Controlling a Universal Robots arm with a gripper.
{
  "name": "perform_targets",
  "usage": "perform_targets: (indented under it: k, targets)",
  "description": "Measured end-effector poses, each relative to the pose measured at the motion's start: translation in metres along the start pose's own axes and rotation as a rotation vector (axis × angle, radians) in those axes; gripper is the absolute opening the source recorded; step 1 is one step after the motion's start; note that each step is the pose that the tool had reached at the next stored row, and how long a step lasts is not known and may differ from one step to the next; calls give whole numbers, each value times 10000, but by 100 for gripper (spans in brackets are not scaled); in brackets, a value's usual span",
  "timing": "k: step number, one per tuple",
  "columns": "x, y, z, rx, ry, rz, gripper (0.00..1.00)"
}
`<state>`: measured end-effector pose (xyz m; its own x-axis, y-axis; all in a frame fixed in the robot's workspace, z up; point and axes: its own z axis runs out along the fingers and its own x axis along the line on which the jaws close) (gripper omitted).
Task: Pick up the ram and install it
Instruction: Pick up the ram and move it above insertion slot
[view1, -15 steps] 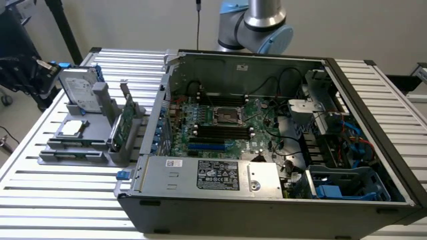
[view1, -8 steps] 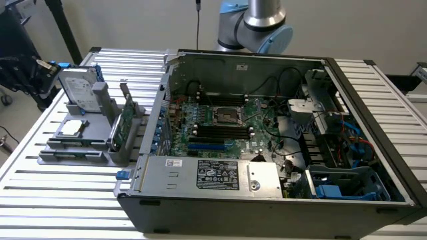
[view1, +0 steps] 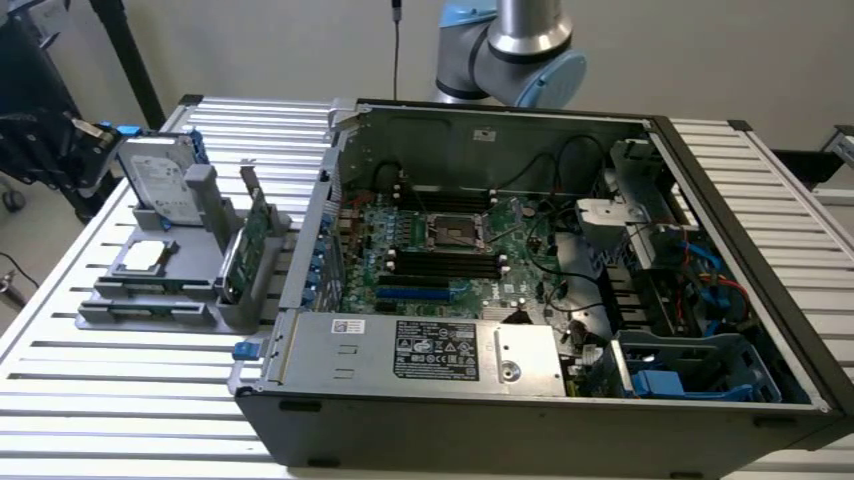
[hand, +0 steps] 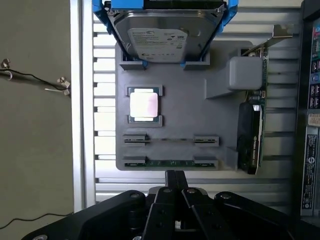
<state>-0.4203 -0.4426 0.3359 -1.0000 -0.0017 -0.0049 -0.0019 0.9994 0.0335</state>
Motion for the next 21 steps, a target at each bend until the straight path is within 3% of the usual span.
perform_targets:
  k: [21]
  targets:
    - [3,-1,35,-19,127,-3779,11]
